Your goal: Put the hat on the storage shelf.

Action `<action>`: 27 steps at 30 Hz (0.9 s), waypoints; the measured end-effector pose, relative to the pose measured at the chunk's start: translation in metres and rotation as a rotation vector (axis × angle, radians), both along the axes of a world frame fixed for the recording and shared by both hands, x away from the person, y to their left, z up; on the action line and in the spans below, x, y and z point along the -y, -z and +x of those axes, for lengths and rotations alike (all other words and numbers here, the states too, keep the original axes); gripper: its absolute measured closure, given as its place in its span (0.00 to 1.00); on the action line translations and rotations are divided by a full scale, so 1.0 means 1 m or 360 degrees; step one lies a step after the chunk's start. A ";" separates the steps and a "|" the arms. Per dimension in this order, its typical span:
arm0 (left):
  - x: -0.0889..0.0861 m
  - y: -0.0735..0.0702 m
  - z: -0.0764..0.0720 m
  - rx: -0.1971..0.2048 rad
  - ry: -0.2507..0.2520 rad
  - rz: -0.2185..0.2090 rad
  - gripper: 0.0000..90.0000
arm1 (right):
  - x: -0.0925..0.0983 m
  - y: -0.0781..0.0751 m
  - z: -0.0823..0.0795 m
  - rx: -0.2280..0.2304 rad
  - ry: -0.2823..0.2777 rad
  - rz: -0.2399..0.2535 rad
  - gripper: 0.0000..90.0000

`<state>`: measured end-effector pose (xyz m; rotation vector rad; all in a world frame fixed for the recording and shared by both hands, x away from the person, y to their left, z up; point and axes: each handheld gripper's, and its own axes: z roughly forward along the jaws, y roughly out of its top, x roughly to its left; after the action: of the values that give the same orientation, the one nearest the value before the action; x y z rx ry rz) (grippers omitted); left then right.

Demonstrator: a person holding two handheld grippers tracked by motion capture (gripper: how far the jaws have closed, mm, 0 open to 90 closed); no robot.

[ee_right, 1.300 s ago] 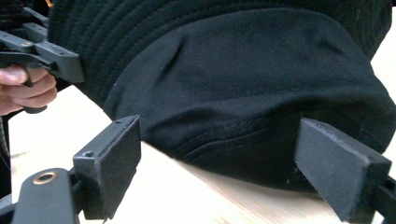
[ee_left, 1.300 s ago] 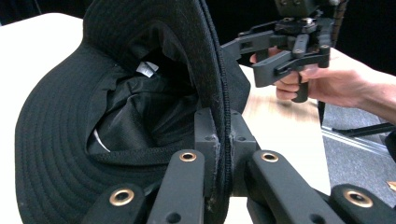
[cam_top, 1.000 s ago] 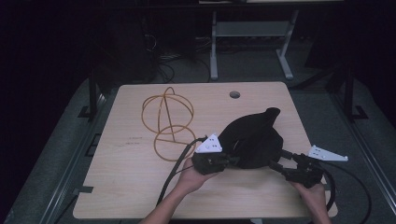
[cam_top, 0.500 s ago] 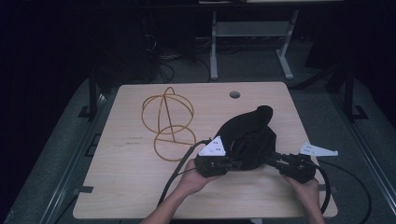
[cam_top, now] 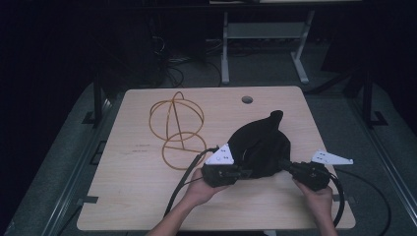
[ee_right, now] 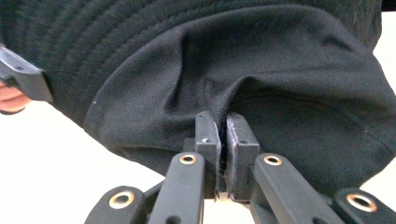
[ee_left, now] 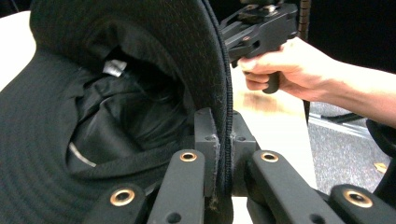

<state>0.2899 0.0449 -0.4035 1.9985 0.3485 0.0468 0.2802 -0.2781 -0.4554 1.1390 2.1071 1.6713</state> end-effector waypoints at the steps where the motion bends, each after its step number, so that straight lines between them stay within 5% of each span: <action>1: -0.001 0.000 0.000 -0.0002 -0.0005 -0.0001 0.95 | 0.000 -0.002 -0.001 0.0013 0.0005 0.0009 0.95; 12: -0.009 -0.006 -0.004 0.0016 -0.0030 -0.0039 0.93 | 0.002 -0.028 -0.018 0.0179 0.0014 -0.0003 0.96; 27: -0.026 -0.023 -0.018 0.0139 -0.0080 0.0045 0.65 | 0.004 -0.073 -0.027 0.0346 -0.0079 -0.0151 0.96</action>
<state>0.2716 0.0705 -0.3809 2.0086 0.3434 0.1713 0.2533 -0.2819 -0.3826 0.8428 2.0676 1.6160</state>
